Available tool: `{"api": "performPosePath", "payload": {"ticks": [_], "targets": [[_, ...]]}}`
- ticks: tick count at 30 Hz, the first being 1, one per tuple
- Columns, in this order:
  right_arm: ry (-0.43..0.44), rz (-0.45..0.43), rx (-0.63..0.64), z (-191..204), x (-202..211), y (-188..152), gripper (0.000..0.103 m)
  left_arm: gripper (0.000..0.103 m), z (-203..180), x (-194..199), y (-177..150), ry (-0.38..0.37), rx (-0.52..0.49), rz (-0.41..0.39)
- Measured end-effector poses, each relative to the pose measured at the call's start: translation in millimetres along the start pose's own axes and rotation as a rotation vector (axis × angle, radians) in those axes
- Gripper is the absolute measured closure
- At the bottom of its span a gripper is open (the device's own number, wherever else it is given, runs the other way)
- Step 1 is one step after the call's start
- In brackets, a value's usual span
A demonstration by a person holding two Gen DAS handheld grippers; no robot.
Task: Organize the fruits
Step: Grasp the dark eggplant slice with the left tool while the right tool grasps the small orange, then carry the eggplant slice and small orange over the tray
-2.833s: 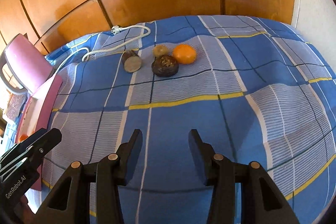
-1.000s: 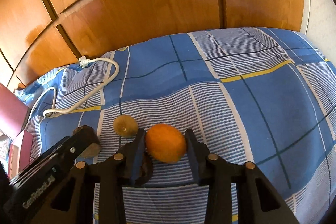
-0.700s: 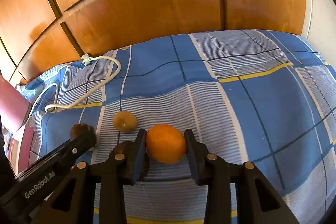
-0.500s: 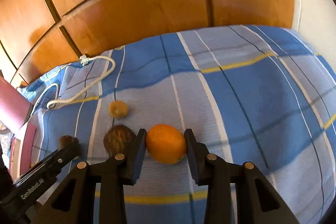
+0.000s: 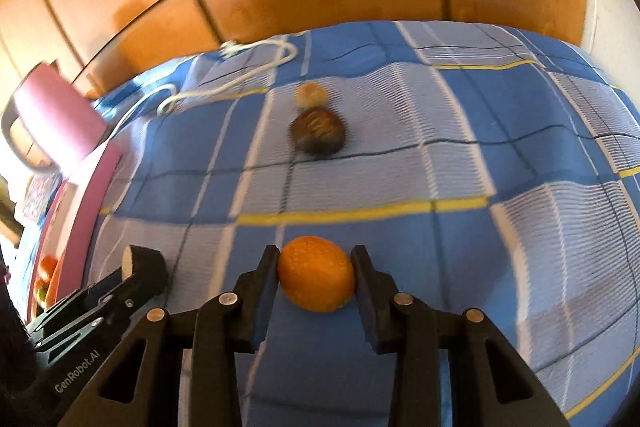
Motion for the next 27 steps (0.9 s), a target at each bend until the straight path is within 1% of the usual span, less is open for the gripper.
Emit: {"api": "performPosePath", "payload": {"ticks": [11, 17, 27], "targets": [[-0.028, 0.004, 0.07, 31, 9, -23, 0.067, 0.067, 21, 25, -16, 0.025, 0.01, -0.013], [-0.024, 0.008, 0.096, 43, 14, -31, 0.067, 0.067, 26, 33, -20, 0.031, 0.008, -0.02], [-0.007, 0.021, 0.152, 66, 17, -39, 0.067, 0.067, 32, 51, -18, 0.028, 0.009, -0.057]]}}
Point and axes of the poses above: each gripper's, at about its wrist camera, not at the fingertips, and x roughly against the way its jaws point, z to its left, y to its top, the point moved 4 cm from there along -x, roughly the way its jaws point, and after that the axes turned 13 degrees about x, right-handed, at the moved point
